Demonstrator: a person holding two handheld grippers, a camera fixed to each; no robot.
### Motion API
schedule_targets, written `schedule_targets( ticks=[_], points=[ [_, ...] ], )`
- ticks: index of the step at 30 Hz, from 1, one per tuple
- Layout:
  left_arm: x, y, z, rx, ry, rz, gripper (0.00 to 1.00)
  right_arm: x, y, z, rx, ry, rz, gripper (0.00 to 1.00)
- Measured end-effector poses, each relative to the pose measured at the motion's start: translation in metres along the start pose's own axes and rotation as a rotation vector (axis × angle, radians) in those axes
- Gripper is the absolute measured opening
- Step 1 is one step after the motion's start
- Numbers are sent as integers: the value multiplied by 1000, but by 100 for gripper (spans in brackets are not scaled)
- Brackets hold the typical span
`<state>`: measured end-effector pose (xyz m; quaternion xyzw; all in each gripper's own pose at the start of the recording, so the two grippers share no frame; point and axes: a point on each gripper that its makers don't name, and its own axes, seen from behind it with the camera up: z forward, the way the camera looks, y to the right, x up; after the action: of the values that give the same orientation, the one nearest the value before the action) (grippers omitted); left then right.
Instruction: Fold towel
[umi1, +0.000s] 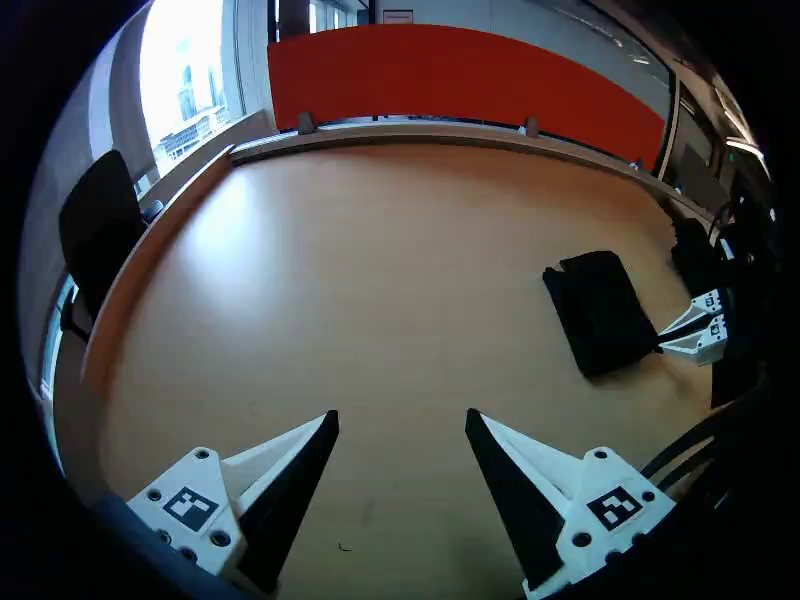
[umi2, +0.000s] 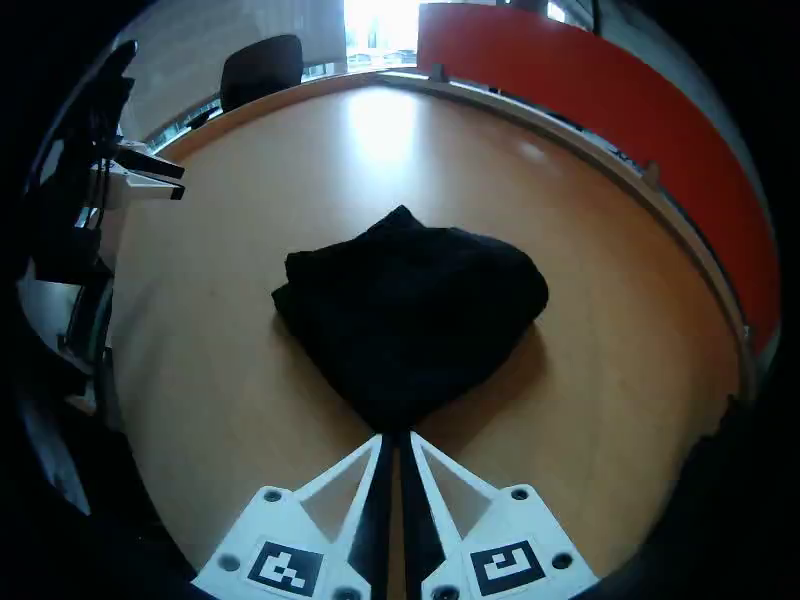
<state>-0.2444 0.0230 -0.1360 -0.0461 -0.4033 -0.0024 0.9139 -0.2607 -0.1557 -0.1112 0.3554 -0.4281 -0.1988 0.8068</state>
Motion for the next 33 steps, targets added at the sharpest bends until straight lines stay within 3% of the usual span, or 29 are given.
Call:
schedule_targets(
  ticks=[19, 33],
  points=[
    [4, 0, 2, -17, 28, -20, 94, 91, 18, -41, -54, 112, -52, 4],
    [20, -4, -13, -12, 68, -5, 94, 179, 35, -102, -113, 274, -109, 4]
  ],
)
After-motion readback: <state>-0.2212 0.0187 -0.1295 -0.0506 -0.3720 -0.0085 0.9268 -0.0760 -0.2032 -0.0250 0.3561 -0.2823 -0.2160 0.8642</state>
